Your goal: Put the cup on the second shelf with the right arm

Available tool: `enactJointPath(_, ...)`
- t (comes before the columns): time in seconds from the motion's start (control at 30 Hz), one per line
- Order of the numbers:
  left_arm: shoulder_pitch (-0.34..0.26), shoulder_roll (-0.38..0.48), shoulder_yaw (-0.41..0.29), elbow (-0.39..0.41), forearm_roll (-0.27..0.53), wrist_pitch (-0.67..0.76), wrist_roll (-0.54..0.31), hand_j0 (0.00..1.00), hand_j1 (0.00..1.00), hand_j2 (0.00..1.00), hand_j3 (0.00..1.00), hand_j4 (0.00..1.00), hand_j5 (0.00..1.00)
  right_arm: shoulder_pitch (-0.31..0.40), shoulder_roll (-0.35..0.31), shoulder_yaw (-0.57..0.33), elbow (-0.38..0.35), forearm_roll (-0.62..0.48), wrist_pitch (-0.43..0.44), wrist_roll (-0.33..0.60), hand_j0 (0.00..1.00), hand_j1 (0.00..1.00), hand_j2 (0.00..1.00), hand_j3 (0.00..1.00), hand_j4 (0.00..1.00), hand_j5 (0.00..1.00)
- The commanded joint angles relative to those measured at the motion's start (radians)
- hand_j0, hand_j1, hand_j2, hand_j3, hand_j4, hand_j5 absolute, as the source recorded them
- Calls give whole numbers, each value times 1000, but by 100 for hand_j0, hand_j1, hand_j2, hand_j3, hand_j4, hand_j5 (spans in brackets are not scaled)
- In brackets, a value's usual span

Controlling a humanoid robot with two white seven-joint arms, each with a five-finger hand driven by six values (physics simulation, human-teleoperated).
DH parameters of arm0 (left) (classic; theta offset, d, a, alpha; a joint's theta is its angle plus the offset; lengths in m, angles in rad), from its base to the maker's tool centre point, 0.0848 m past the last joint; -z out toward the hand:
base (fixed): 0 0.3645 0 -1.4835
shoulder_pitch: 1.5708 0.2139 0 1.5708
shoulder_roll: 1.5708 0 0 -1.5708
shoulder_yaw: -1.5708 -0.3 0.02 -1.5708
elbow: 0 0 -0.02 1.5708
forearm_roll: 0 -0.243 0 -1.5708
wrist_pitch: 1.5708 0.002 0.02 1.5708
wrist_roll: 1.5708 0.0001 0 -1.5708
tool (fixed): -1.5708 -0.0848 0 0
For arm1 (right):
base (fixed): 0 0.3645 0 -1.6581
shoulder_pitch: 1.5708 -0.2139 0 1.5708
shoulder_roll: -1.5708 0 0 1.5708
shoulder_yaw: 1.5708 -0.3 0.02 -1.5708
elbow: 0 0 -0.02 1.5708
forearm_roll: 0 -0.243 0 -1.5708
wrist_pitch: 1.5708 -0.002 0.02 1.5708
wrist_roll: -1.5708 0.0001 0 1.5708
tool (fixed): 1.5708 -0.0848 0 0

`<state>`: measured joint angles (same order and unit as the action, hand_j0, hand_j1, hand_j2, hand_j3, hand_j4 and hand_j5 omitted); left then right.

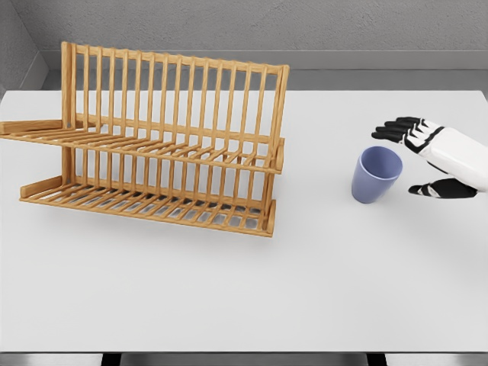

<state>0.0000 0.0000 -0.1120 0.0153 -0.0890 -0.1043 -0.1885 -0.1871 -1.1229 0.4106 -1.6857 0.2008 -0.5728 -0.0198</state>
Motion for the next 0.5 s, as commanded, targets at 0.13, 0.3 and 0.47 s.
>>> enactJointPath(0.13,0,0,0,0,0,0,0,100,100,100,100,100,100,-46,-3,-6,6,-14,13,-12,100,100,100,100,100,100)
enactJointPath(0.3,0,0,0,0,0,0,0,100,100,100,100,100,100,-166,2,1,34,-14,41,342,100,100,100,100,100,100)
enactJointPath(0.47,0,0,0,0,0,0,0,100,100,100,100,100,100,-236,11,4,104,-14,39,529,100,100,100,100,100,100)
